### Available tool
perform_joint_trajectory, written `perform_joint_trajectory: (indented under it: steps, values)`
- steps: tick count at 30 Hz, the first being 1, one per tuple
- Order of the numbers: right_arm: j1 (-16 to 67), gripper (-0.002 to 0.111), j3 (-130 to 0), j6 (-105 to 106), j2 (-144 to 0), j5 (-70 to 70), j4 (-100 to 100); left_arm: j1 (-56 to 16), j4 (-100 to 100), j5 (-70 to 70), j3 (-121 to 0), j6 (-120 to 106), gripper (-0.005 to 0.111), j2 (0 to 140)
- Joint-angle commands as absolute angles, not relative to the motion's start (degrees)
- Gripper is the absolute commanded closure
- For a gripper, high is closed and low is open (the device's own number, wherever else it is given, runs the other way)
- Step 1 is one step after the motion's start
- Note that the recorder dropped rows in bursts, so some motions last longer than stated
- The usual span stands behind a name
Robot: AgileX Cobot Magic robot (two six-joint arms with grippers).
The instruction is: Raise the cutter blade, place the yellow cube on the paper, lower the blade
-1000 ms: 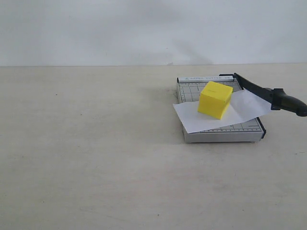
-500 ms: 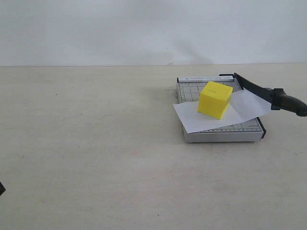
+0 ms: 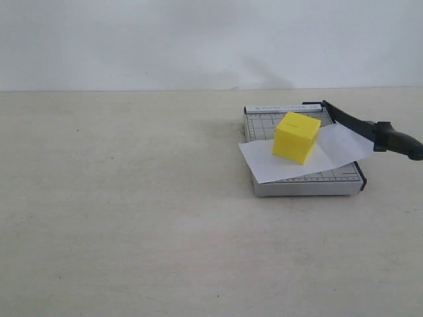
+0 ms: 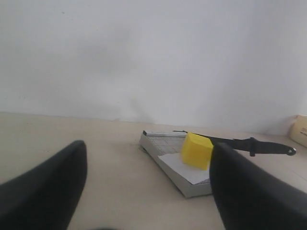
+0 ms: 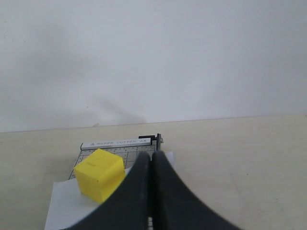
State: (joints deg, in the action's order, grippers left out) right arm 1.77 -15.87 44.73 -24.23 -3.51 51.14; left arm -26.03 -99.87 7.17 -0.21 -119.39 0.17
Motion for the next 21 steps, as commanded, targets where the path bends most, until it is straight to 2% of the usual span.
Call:
perform_joint_trajectory:
  steps: [1,7,21]
  values:
    - [1.8,0.108,-16.2,44.9,-24.0,-3.3,50.9,-22.4,-99.9,7.5,0.0,-119.3,0.038,0.0]
    - [1.8,0.108,-16.2,44.9,-24.0,-3.3,50.9,-18.5,-99.9,7.5,0.0,-119.3,0.038,0.0]
    - [1.8,0.108,-16.2,44.9,-24.0,-3.3,50.9,-18.5,-99.9,7.5,0.0,-119.3,0.038,0.0]
